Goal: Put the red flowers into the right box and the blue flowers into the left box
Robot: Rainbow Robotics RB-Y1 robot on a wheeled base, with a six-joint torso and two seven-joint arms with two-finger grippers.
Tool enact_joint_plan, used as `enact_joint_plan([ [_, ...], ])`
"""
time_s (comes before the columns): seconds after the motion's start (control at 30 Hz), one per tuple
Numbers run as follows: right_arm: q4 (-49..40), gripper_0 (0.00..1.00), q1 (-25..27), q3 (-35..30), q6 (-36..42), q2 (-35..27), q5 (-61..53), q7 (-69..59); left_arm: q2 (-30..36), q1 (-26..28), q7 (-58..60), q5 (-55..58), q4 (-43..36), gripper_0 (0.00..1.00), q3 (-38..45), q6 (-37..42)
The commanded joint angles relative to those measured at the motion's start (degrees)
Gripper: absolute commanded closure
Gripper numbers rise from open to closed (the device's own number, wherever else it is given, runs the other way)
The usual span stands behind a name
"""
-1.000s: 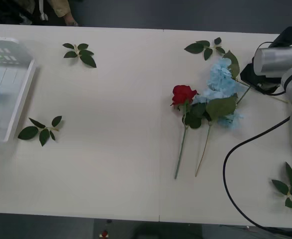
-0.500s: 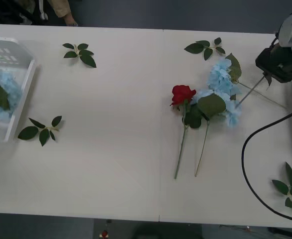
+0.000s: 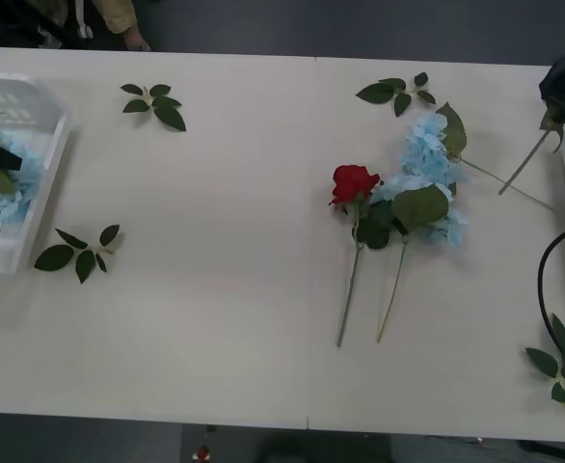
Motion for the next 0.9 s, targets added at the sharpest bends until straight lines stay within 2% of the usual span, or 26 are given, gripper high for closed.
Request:
enact_joint_plan([
  [0.03,-2.41,1.00,-2.09,4.02,1.82,-6.60,-5.42,6.65,-2.43,-1.39,-3.63,4.57,-2.08,0.20,0.97,-1.26],
  [0.3,-2.76,1.00,-1.92,10.52,4.46,-16.18,-15.96,19.31,-10.95,-1.39,-4.95,8.70,-4.19,0.20,5.37,-1.26],
  [0.57,-2.76,1.00,1.25,10.17,2.97,-21.89,-19.57,32.40,-20.88,0.28,-9.96,11.87,-5.77,0.21,9.67,-1.17],
  [0.9,-2.76,1.00,8.02,9.29,-1.08,-25.14,-20.53,44.80,-30.99,1.42,-22.53,16.08,-6.04,0.20,12.57,0.15],
])
